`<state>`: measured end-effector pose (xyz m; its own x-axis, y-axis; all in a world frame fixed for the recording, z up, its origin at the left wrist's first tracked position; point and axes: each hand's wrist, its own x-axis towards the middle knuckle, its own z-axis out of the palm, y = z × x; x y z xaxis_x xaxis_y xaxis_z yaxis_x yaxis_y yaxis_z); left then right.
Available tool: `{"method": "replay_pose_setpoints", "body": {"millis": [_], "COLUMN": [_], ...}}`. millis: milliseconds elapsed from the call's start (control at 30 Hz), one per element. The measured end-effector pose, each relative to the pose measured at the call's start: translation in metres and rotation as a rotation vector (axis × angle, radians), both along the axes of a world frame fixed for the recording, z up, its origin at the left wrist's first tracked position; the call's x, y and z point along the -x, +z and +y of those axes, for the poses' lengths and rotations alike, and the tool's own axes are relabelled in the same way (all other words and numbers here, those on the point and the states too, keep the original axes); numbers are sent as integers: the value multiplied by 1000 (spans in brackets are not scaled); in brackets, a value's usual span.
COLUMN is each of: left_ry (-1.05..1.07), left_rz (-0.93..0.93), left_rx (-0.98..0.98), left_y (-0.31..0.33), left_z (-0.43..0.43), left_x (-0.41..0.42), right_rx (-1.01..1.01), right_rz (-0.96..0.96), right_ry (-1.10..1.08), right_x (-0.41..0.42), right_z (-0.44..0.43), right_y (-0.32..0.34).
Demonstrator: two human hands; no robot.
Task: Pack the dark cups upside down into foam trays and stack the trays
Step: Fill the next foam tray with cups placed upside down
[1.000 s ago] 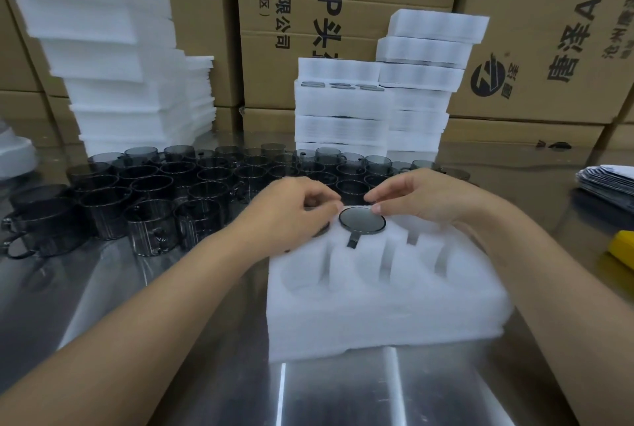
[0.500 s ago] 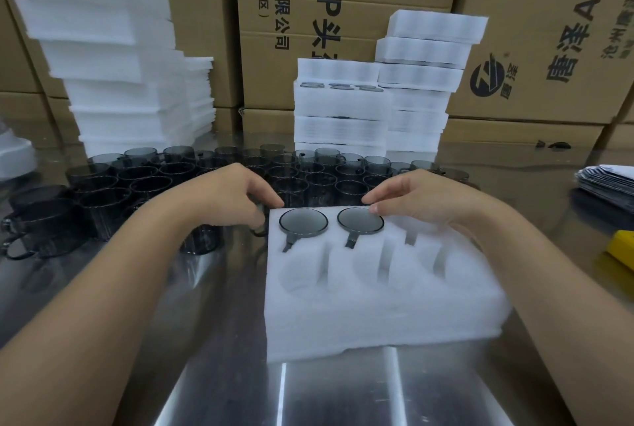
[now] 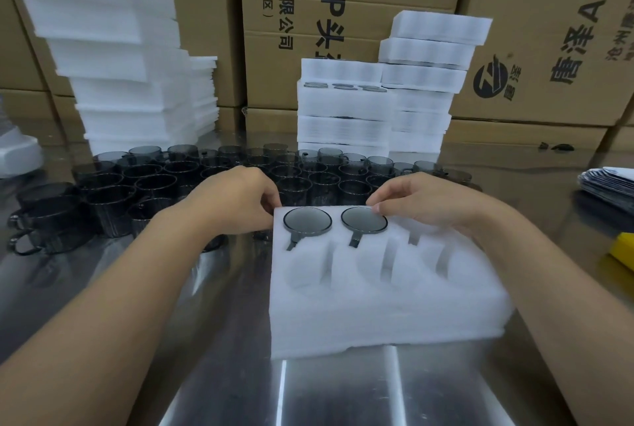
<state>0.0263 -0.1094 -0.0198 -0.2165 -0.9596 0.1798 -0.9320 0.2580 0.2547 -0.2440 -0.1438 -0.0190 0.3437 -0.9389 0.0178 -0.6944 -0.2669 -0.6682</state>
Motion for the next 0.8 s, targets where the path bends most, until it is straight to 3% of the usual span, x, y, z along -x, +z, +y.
{"method": "replay_pose_setpoints", "body": {"millis": [200,367,567,800], "left_ry": [85,119,-1,-75], "left_rz": [98,198,278,218], "left_rx": [95,283,503,579], "left_y": [12,14,6,-9], "left_z": [4,7,9,8], "left_x": [-1,7,23,35], "right_rx": [10,61,35,29], "right_rz": [-43,-72,-137,-191], "right_ry": [23,-53,-99,-121], "right_x": [-2,-9,-23,-45], "right_z": [5,4,0,-3], "right_y": [-1,-3,-2,-6]}}
